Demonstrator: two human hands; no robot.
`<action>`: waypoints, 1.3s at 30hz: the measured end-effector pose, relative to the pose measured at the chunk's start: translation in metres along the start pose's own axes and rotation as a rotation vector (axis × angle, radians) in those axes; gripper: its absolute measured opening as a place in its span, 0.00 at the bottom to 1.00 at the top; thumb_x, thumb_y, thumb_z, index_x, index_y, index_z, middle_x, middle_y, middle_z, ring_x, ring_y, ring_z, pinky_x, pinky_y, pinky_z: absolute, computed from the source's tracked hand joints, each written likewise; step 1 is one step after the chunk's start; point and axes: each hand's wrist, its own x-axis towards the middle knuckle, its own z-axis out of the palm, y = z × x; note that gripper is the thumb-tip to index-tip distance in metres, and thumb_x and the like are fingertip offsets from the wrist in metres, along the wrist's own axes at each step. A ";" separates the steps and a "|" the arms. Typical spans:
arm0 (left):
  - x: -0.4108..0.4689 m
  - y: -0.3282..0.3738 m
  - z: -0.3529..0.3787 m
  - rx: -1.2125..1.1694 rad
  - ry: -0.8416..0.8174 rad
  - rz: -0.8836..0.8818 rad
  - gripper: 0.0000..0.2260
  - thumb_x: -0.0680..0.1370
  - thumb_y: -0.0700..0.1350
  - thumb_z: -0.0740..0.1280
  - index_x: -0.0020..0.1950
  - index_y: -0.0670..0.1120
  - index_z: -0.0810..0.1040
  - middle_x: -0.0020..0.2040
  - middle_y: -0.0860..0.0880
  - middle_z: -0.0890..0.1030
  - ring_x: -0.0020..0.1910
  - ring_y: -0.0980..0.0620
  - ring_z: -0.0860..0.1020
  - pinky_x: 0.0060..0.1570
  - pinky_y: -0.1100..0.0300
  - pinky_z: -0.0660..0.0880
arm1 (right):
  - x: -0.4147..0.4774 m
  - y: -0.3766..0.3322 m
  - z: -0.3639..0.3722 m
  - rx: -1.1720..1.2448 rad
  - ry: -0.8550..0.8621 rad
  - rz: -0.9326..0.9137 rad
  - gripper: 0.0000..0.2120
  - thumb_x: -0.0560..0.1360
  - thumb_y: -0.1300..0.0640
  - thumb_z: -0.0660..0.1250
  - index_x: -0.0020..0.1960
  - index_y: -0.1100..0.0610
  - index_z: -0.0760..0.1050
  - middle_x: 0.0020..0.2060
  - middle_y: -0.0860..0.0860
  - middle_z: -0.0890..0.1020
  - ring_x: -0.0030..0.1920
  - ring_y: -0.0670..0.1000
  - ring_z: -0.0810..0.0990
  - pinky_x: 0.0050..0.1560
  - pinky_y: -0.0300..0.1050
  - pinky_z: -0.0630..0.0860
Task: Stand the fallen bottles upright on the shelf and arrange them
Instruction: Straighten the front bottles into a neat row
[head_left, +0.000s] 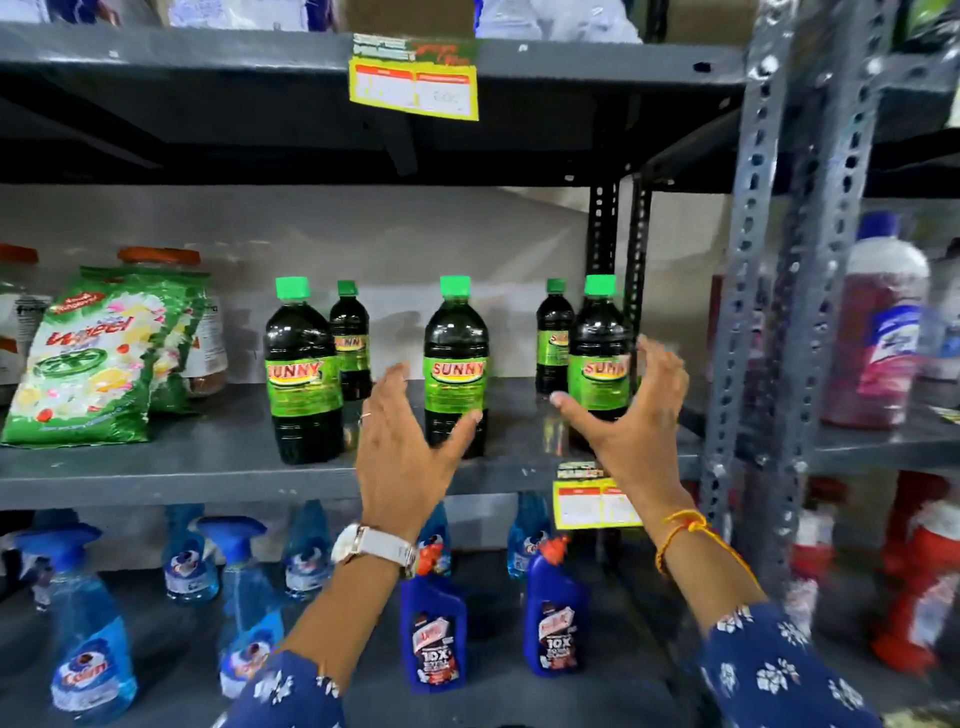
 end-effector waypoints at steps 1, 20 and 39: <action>0.003 0.003 0.009 -0.009 -0.047 -0.062 0.41 0.69 0.68 0.64 0.69 0.37 0.65 0.64 0.39 0.72 0.62 0.41 0.71 0.60 0.50 0.68 | 0.007 0.009 -0.004 0.045 -0.063 0.099 0.48 0.59 0.37 0.75 0.69 0.60 0.60 0.64 0.59 0.67 0.66 0.52 0.62 0.68 0.46 0.61; 0.007 -0.001 0.035 0.324 -0.260 -0.273 0.37 0.64 0.71 0.67 0.57 0.42 0.66 0.47 0.45 0.80 0.47 0.42 0.79 0.37 0.57 0.66 | 0.016 0.059 -0.002 -0.072 -0.462 0.228 0.38 0.56 0.41 0.78 0.57 0.54 0.65 0.53 0.53 0.81 0.53 0.56 0.80 0.54 0.55 0.77; 0.010 -0.006 0.020 0.108 -0.393 -0.256 0.51 0.63 0.75 0.60 0.75 0.45 0.54 0.67 0.44 0.73 0.63 0.44 0.73 0.54 0.51 0.72 | 0.016 0.050 -0.009 0.060 -0.376 0.208 0.36 0.63 0.32 0.69 0.63 0.52 0.65 0.56 0.49 0.77 0.59 0.51 0.76 0.56 0.45 0.72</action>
